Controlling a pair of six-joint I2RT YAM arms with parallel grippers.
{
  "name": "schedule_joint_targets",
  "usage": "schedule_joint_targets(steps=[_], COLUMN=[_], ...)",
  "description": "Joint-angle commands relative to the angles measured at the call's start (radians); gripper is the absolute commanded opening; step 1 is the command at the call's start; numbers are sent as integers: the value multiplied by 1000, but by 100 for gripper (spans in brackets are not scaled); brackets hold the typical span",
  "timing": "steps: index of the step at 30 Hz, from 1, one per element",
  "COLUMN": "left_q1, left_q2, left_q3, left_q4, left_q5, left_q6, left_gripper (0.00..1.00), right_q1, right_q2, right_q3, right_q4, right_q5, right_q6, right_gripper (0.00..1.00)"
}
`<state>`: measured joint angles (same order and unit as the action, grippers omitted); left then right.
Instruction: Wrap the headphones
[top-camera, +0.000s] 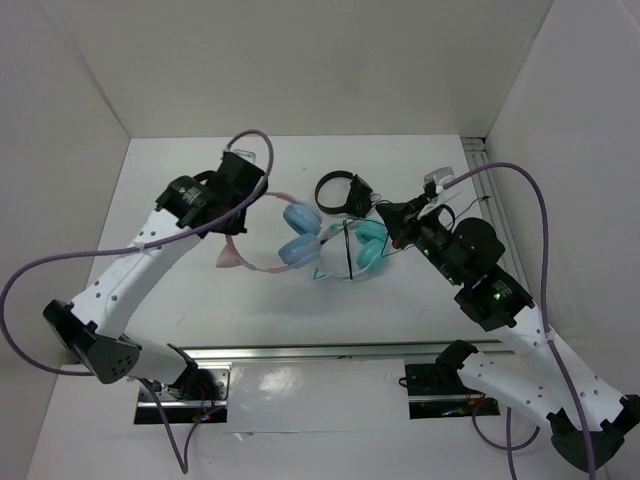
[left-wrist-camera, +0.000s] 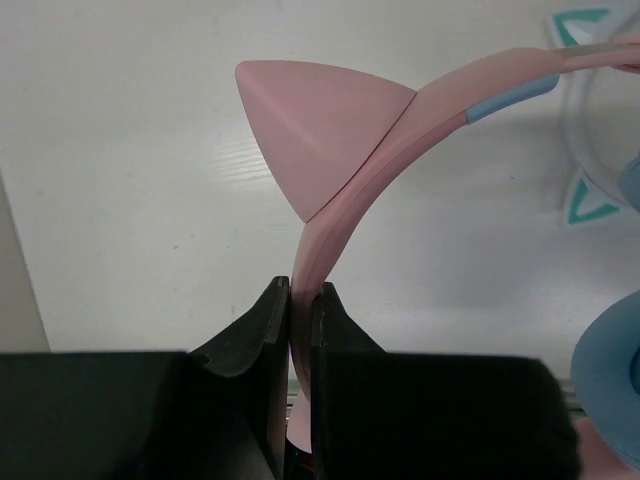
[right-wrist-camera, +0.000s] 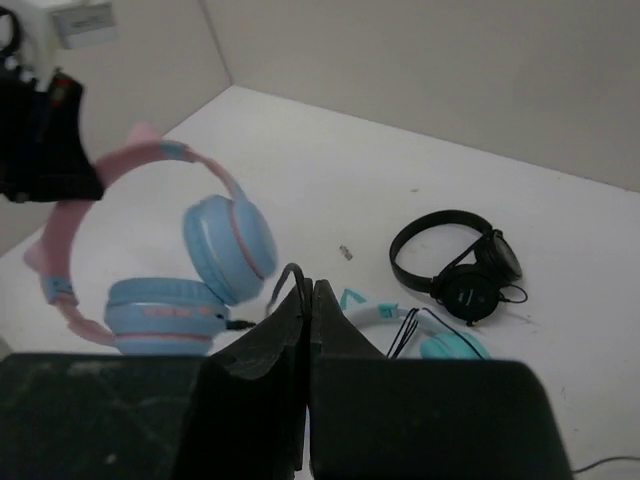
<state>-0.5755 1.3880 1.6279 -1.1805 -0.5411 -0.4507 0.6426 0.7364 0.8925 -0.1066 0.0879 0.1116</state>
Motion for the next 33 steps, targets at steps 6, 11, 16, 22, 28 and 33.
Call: schedule_joint_targets(steps=[6,11,16,22,28,33], left_q1=[-286,-502,-566,-566,-566,-566], left_q2=[29,10,-55,-154,-215,-259], left_q3=[-48,-75,-155,-178,-178,-178], left_q4=[191,228,288,320,344,367], left_q5=[189,193,263,256,398,443], left_q6=[230,305,343,353,374,383], left_gripper=[0,0,0,0,0,0], right_q1=[61,149,242,348,378,387], right_q2=[24,34,44,44,75,100], right_q3=[66,66,66,56,56,66], right_q4=[-136,-165,-185,-182,-173,-194], right_q5=[-409,-309,-183,50,121,156], right_q6=[-148,-168,-178,-167,-167,-167], right_gripper=[5,1,0,0,0,0])
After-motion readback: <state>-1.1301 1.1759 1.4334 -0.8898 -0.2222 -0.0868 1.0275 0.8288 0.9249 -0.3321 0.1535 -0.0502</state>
